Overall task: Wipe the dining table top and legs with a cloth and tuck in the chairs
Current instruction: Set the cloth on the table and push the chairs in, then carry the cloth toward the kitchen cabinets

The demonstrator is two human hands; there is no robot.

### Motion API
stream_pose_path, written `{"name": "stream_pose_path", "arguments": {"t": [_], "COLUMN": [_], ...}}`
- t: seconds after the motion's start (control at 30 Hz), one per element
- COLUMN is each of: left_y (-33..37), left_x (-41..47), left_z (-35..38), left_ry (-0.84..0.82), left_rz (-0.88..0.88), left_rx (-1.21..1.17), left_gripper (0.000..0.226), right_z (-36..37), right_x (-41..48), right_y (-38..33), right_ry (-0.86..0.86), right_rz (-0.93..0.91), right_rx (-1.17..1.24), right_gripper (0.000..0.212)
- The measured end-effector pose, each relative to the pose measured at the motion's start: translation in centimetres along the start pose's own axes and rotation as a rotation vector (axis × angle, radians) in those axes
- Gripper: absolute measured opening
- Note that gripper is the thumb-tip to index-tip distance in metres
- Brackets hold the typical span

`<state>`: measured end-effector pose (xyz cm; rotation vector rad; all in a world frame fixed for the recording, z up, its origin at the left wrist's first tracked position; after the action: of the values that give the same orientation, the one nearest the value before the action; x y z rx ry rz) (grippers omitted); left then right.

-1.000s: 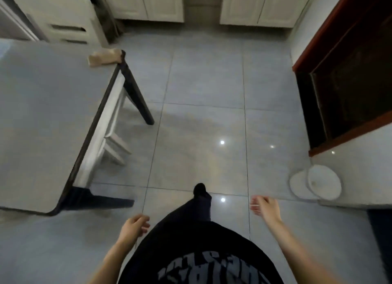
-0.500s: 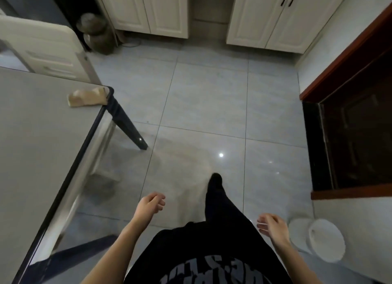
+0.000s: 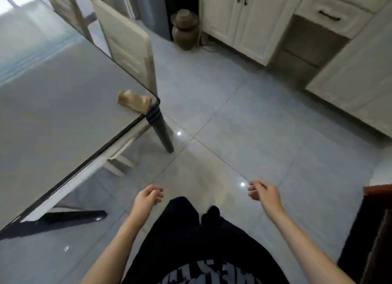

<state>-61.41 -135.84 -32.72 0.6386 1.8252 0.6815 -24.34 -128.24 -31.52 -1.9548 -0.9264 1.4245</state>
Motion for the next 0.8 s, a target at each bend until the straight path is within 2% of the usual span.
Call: {"name": "stream_pose_path", "arguments": {"t": [0.2, 0.37, 0.47, 0.63, 0.8], "left_y": [4.7, 9.1, 11.1, 13.3, 12.1], "left_x": [2.2, 8.8, 14.1, 21.3, 25.8], "left_z": [-3.1, -7.2, -10.2, -14.8, -17.5], "left_ry": [0.189, 0.338, 0.352, 0.449, 0.437], "left_rz": [0.114, 0.284, 0.324, 0.279, 0.141], "left_rx": [-0.024, 0.171, 0.306, 0.510, 0.751], "left_gripper": [0.014, 0.012, 0.024, 0.042, 0.056], "right_z": [9.0, 19.3, 25.6, 36.0, 44.9], "right_x": [6.1, 10.4, 12.6, 15.8, 18.1], "right_y": [-11.2, -19.9, -24.8, -29.7, -29.6], "right_ry": [-0.243, -0.350, -0.370, -0.455, -0.556], "right_rz": [-0.158, -0.319, -0.427, -0.608, -0.757], "right_rx": [-0.085, -0.161, -0.235, -0.515, -0.898], "right_gripper": [0.020, 0.017, 0.012, 0.022, 0.051]}}
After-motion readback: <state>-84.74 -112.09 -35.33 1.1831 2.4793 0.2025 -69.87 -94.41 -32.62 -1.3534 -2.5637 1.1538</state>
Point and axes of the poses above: each hand's wrist, its own x-axis towards the middle knuckle, its own z-axis out of the palm, y = z × x, the point moved 3 cm from there along x, towards the middle knuckle, and after that the axes turned 1 degree about x, right-handed, at the moved point
